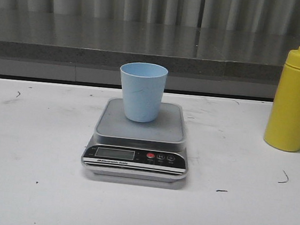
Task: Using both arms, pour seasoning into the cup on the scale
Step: 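Open the left gripper and withdraw it upward from the cup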
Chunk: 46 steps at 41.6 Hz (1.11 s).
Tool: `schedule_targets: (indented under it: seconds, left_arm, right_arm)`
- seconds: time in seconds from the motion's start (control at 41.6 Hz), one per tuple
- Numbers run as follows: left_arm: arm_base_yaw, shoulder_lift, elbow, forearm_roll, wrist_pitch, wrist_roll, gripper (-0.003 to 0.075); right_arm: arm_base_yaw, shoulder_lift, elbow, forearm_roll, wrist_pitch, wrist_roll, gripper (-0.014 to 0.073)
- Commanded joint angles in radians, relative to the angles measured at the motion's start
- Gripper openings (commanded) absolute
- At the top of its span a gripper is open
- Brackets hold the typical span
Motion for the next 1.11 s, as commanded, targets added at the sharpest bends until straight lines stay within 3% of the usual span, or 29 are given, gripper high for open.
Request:
schedule_targets:
  seconds: [0.0,0.289,0.457,0.553,0.674,1.083]
  left_arm:
    - [-0.002,0.002,-0.026,-0.014,-0.074,-0.001,0.0385]
    - [-0.002,0.002,-0.026,-0.014,-0.074,-0.001,0.0385]
    - [-0.002,0.002,-0.026,-0.014,-0.075,-0.001,0.0385]
    - [-0.002,0.002,-0.026,-0.014,-0.075,-0.001,0.0385]
    - [-0.002,0.002,-0.026,-0.014,-0.075,-0.001,0.0385]
    - [-0.002,0.002,-0.026,-0.014,-0.077,-0.001,0.0385]
  right_arm:
    - [-0.005,0.009,-0.027,-0.012,-0.071,-0.011,0.0509]
    - [-0.005,0.009,-0.027,-0.005,-0.086,-0.004,0.0509]
    - [-0.005,0.038,-0.027,0.024,-0.169,-0.004,0.0514]
    - [-0.005,0.076,-0.027,0.024,-0.226,-0.005,0.0569]
    - [-0.005,0.148,-0.027,0.036,-0.307,-0.005,0.0667]
    - [-0.004,0.522,-0.025,0.096,-0.561,-0.004,0.0654]
